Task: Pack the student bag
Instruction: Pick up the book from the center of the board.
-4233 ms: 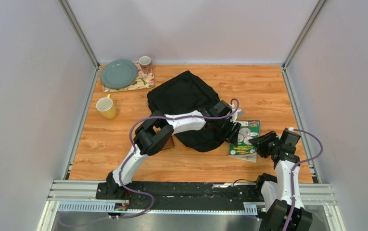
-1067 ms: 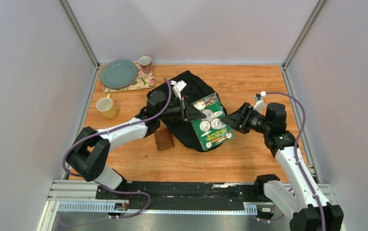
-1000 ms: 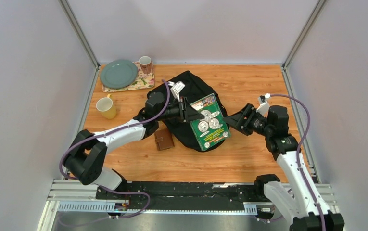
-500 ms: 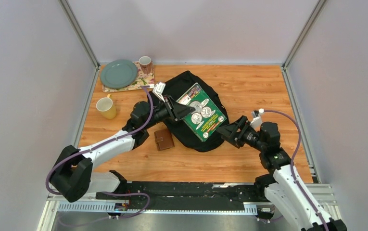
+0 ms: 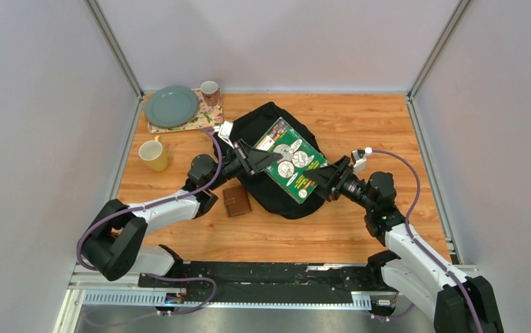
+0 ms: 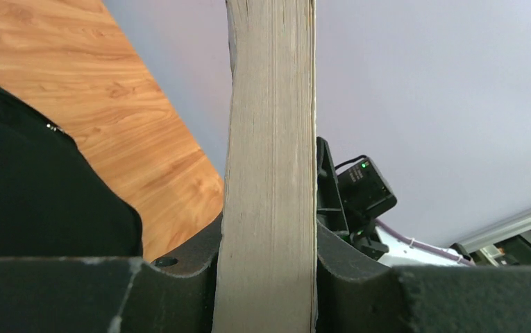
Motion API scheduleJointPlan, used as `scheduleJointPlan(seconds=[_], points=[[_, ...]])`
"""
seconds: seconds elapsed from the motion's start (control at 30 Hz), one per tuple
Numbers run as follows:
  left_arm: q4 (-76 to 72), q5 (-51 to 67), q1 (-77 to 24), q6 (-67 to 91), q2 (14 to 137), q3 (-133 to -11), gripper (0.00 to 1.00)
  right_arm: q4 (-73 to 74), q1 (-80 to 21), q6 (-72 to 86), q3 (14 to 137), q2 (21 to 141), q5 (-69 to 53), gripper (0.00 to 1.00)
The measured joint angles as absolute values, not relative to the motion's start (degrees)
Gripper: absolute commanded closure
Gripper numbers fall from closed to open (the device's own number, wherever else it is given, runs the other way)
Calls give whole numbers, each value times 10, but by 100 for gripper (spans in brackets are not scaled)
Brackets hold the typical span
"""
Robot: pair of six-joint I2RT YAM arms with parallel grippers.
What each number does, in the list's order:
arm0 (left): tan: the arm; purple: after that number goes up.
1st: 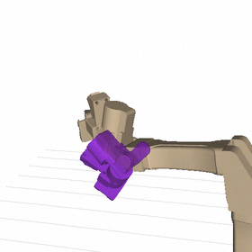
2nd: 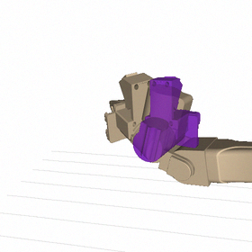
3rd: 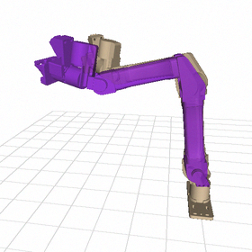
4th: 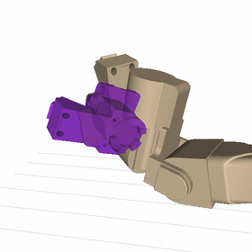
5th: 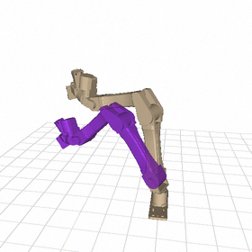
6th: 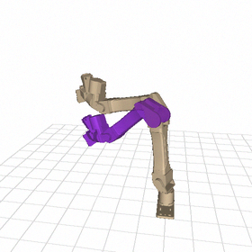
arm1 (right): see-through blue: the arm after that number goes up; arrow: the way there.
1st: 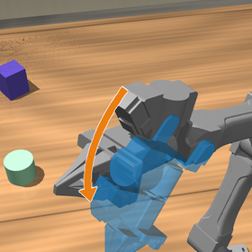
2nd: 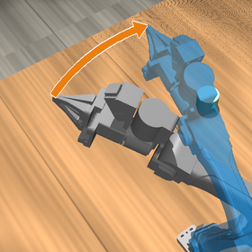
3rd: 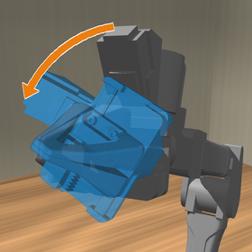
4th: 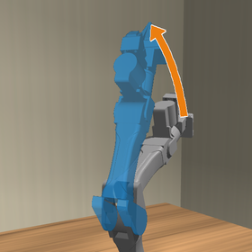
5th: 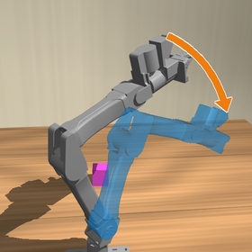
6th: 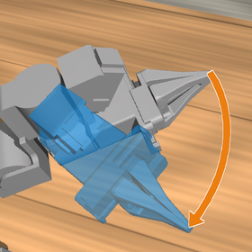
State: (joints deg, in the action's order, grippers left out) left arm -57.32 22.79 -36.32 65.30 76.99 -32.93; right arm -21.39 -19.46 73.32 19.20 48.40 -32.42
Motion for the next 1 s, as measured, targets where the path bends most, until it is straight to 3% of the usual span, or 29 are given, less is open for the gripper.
scheduleJointPlan(seconds=[0.1,0.3,0.33,0.4,0.43,0.5,0.53,0.57,0.63,0.8,1.0], points=[[-602,229,-363,667,781,-329,100,-265,-196,756,180,493,-326,25],[-635,240,-363,694,804,-322,100,-307,-197,778,171,491,-326,46],[-639,241,-363,698,805,-322,100,-311,-197,780,171,490,-326,54],[-647,241,-363,705,807,-322,100,-322,-197,790,170,489,-326,62],[-650,241,-362,708,808,-322,100,-329,-197,792,170,488,-326,75],[-656,241,-362,714,811,-322,87,-340,-197,794,170,486,-327,87],[-657,241,-361,720,813,-322,75,-342,-197,791,170,484,-328,96],[-659,242,-361,725,815,-322,41,-341,-197,791,170,481,-328,100],[-659,245,-361,726,817,-322,26,-331,-198,786,170,473,-326,100],[-584,267,-360,682,809,-331,25,-189,-200,734,183,401,-291,100],[-289,233,-362,505,783,-431,24,76,-203,642,258,279,-155,100]])
